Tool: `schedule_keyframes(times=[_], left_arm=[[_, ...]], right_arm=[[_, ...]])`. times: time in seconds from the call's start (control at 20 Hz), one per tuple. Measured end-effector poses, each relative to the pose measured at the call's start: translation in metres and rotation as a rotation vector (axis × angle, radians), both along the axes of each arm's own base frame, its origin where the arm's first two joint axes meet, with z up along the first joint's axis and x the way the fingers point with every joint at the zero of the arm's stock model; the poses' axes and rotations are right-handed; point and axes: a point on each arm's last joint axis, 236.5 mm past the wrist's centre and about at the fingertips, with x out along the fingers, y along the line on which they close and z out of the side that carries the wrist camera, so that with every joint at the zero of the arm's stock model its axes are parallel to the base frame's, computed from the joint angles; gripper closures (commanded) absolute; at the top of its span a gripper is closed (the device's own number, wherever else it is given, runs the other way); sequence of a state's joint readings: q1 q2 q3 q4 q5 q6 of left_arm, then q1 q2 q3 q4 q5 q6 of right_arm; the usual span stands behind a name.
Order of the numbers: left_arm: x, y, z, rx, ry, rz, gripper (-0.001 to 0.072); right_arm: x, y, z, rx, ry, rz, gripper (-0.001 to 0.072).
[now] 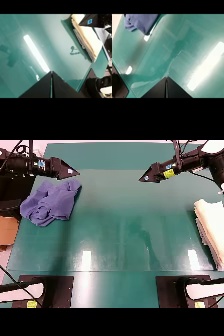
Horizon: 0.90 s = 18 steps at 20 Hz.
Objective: Fold the shirts.
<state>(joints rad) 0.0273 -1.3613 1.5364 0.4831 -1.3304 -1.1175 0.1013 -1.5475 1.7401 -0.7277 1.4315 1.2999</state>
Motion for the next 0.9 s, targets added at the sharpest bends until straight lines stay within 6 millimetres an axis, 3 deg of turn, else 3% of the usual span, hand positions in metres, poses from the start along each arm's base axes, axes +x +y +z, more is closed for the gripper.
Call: schedule_keyframes(times=[0.9], left_arm=[[0.0030,-0.0003,0.0032,-0.013,-0.006,0.012,0.0682]], right_arm=[[0.0074,0.0005,0.0025,0.008,-0.022,-0.024,0.0691]])
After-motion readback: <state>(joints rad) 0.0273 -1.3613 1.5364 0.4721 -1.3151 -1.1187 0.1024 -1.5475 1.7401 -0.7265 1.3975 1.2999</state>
